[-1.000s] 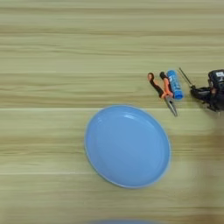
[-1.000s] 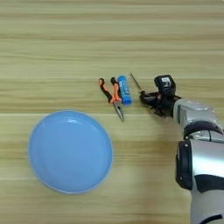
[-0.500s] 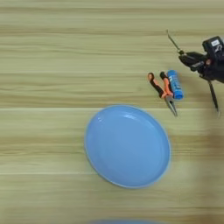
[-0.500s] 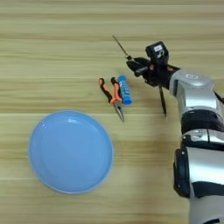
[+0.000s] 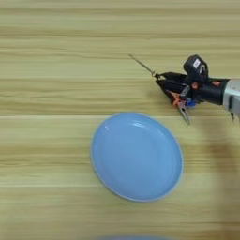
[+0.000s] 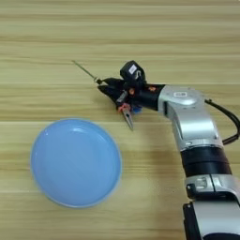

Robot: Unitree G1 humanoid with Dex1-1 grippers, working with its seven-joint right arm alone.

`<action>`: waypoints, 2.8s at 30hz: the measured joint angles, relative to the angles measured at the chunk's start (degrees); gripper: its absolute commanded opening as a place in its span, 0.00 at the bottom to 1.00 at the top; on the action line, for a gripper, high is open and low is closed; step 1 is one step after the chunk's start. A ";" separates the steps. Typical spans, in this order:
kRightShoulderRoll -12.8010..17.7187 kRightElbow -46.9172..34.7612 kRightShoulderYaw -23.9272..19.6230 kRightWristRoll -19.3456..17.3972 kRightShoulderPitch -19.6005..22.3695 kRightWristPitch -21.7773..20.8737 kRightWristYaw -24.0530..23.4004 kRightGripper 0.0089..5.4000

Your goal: Move the objects on the table

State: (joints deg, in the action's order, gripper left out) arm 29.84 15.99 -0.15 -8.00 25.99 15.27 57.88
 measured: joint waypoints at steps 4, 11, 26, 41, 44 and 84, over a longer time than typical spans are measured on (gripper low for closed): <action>0.03 1.82 1.67 0.23 -0.08 -1.54 1.67 0.16; 0.13 4.01 4.88 1.96 -1.24 -6.05 5.88 0.16; 0.20 7.36 7.02 2.25 -2.39 -11.10 10.65 0.16; -0.53 9.06 9.55 3.28 -2.41 -13.12 13.72 0.16; -0.53 8.89 9.61 3.33 -2.68 -13.27 13.86 0.16; -0.89 12.16 3.52 2.28 1.12 -10.48 7.41 0.73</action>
State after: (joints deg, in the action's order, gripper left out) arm 28.95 28.14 3.37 -5.72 27.11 4.79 65.28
